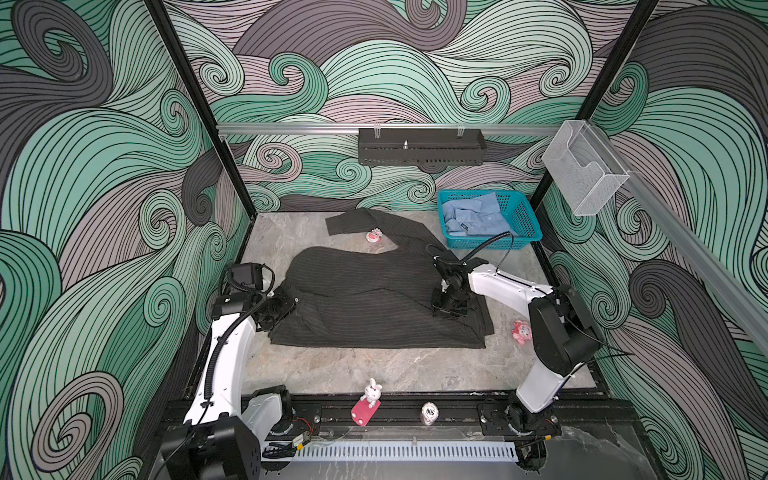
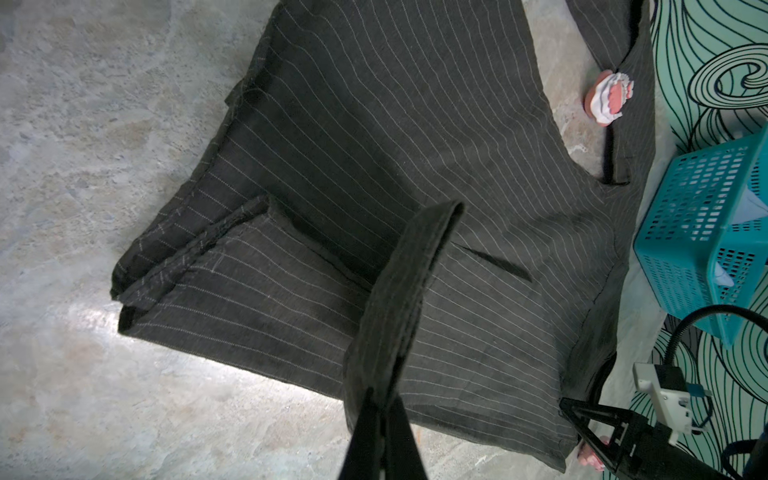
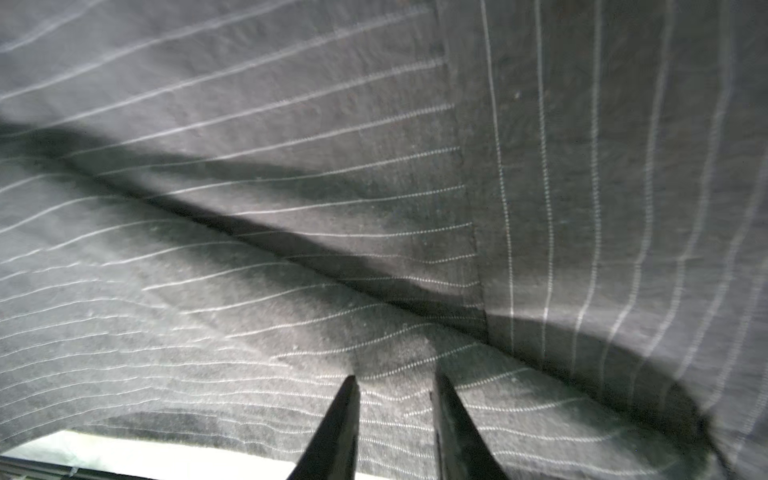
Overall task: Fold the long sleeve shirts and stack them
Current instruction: 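Grasp the shirt's near edge with both grippers and pull it toward the robot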
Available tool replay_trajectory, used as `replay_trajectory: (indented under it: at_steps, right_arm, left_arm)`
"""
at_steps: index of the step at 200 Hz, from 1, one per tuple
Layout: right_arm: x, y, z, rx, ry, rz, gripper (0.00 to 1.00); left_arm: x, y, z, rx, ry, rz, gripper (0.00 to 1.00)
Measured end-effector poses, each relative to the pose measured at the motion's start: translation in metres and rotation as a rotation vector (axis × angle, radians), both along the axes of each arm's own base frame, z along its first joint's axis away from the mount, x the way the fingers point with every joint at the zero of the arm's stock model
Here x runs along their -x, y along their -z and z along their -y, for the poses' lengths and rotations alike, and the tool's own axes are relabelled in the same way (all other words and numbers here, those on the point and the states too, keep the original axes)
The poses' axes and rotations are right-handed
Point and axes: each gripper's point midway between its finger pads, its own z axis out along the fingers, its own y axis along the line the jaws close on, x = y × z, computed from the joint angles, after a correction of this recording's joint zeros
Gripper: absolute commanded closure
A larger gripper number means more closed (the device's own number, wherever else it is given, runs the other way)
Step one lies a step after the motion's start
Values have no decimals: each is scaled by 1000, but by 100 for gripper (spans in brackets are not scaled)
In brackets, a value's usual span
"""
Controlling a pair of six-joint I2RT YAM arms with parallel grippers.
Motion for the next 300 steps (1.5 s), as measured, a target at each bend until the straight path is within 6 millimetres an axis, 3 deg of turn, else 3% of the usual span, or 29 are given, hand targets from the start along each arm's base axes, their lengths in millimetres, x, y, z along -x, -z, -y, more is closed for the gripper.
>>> replay_trajectory:
  at_steps: [55, 89, 96, 115, 128, 147, 170, 184, 197, 217, 231, 247, 266, 284, 300]
  right_arm:
    - [20, 21, 14, 40, 9, -71, 79]
    - [20, 23, 18, 41, 22, -77, 79]
    - [20, 23, 18, 41, 22, -78, 79]
    - [20, 23, 18, 40, 23, -78, 79]
    - [20, 23, 19, 40, 24, -78, 79]
    - [20, 22, 19, 39, 24, -74, 78]
    - [20, 16, 19, 36, 20, -66, 76]
    - [15, 7, 18, 31, 17, -53, 74]
    - [5, -3, 13, 20, 14, -25, 74]
    - [-17, -21, 2, -7, 9, 30, 73]
    - [-33, -25, -6, -18, 4, 52, 73]
    - [-43, -14, -12, -13, -1, 40, 73]
    - [-38, 7, -10, 12, -5, -16, 73]
    - [-25, 22, -4, 32, -5, -67, 71]
    - [-18, 24, -2, 27, -6, -76, 70]
  left_arm:
    - [-18, 23, -5, 9, 14, -104, 100]
    - [-16, 34, -14, -25, -9, -155, 98]
    - [-14, 39, -16, -33, -15, -179, 93]
    - [-8, 49, -22, -57, -30, -240, 61]
    - [-1, 50, -27, -75, -46, -272, 49]
    - [3, 33, -32, -107, -57, -258, 44]
    - [-10, -16, -33, -135, -58, -93, 40]
    - [-15, -38, -26, -144, -36, 2, 42]
    - [-20, -39, -10, -132, 19, 21, 45]
    - [-33, -16, 16, -76, 107, -55, 51]
    - [-46, 18, 32, -24, 149, -162, 53]
    - [-52, 62, 42, 20, 162, -279, 53]
    - [-42, 90, 48, 58, 149, -361, 53]
    - [-35, 99, 50, 78, 130, -387, 52]
    - [-27, 108, 52, 95, 110, -405, 51]
